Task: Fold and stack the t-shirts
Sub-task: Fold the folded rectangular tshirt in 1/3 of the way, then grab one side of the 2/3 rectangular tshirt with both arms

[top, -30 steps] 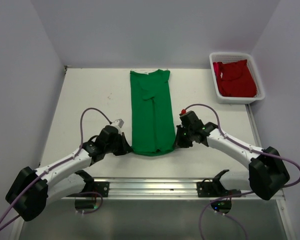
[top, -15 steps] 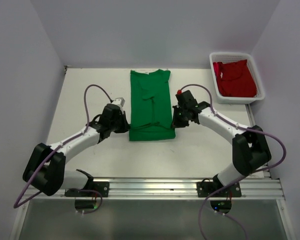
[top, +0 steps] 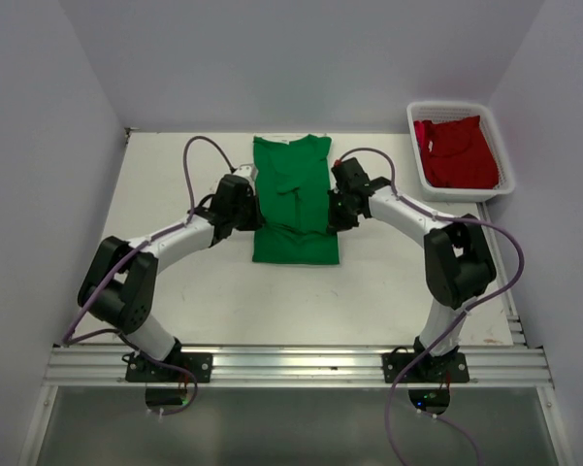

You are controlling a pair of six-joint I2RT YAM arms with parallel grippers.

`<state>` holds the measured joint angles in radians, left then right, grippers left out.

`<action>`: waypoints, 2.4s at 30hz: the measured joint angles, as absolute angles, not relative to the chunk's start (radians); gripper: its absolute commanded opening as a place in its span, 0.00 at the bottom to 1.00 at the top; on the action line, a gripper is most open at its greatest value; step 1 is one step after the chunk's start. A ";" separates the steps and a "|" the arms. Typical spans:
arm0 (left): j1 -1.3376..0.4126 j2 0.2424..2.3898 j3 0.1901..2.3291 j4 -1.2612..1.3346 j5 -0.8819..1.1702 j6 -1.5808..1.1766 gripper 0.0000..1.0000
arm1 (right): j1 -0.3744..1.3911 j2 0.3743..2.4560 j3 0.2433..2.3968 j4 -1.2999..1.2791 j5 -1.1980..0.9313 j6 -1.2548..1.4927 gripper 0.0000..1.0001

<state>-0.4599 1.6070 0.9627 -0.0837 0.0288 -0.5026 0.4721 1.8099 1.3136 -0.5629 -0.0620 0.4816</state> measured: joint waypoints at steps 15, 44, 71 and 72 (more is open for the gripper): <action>-0.416 1.678 1.043 -0.091 -0.001 -0.477 0.00 | 0.415 1.874 1.443 -0.594 -0.039 0.443 0.00; -0.249 1.776 1.467 -0.083 -0.073 -0.452 1.00 | 0.309 2.117 1.853 -0.660 0.039 0.391 0.99; -0.339 1.551 0.671 0.132 0.210 -0.518 1.00 | 0.313 1.848 1.117 -0.313 -0.336 0.515 0.56; -0.335 1.565 0.671 0.161 0.224 -0.525 1.00 | 0.313 1.851 1.116 -0.302 -0.343 0.519 0.56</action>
